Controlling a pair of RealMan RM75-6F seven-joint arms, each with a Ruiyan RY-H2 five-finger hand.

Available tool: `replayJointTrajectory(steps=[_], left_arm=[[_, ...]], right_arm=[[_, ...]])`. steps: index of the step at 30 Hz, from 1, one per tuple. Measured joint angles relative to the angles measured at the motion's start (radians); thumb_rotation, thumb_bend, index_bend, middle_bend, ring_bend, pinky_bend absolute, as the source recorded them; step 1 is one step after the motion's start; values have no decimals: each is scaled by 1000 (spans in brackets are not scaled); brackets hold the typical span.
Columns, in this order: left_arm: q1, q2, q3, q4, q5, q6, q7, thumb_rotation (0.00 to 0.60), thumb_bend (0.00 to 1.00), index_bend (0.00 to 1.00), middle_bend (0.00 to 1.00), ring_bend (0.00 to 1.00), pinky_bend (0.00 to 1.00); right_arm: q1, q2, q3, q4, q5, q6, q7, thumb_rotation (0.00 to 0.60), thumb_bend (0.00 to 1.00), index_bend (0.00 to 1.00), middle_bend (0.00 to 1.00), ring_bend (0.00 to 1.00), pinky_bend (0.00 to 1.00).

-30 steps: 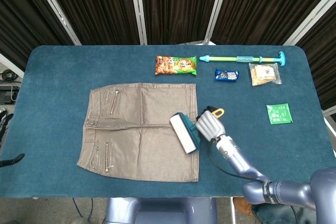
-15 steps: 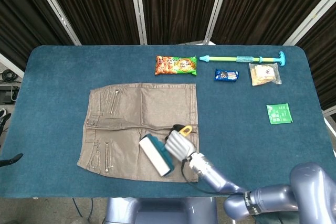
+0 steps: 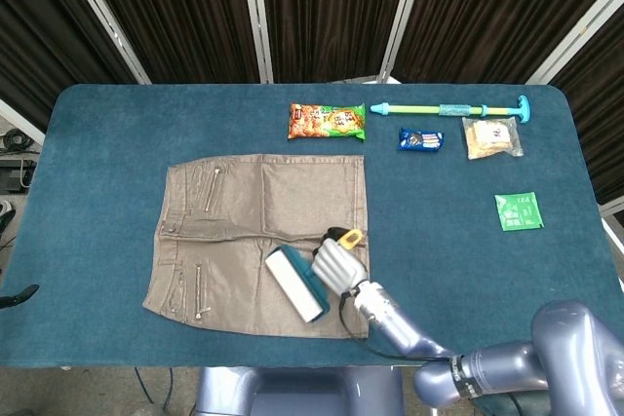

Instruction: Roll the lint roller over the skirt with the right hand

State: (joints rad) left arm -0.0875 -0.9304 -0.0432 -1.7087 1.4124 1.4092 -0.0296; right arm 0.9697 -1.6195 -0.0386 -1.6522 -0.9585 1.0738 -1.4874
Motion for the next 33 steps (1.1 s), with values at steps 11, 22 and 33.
replayJointTrajectory(steps=[11,22,33], left_arm=[[-3,-11,4,-16,6,0,40,600,0,0,0,0,0],[-6,-18,3,-17,-5,-6,57,600,0,0,0,0,0],[-6,-19,4,-21,-7,-7,64,600,0,0,0,0,0]], right_arm=[[-47,82,-34,154,30,-6,107,600,1000,473,564,462,497],[-113,123,-45,326,60,-50,269,600,1000,473,564,463,497],[-157,112,-19,428,63,-84,385,600,0,0,136,150,323]])
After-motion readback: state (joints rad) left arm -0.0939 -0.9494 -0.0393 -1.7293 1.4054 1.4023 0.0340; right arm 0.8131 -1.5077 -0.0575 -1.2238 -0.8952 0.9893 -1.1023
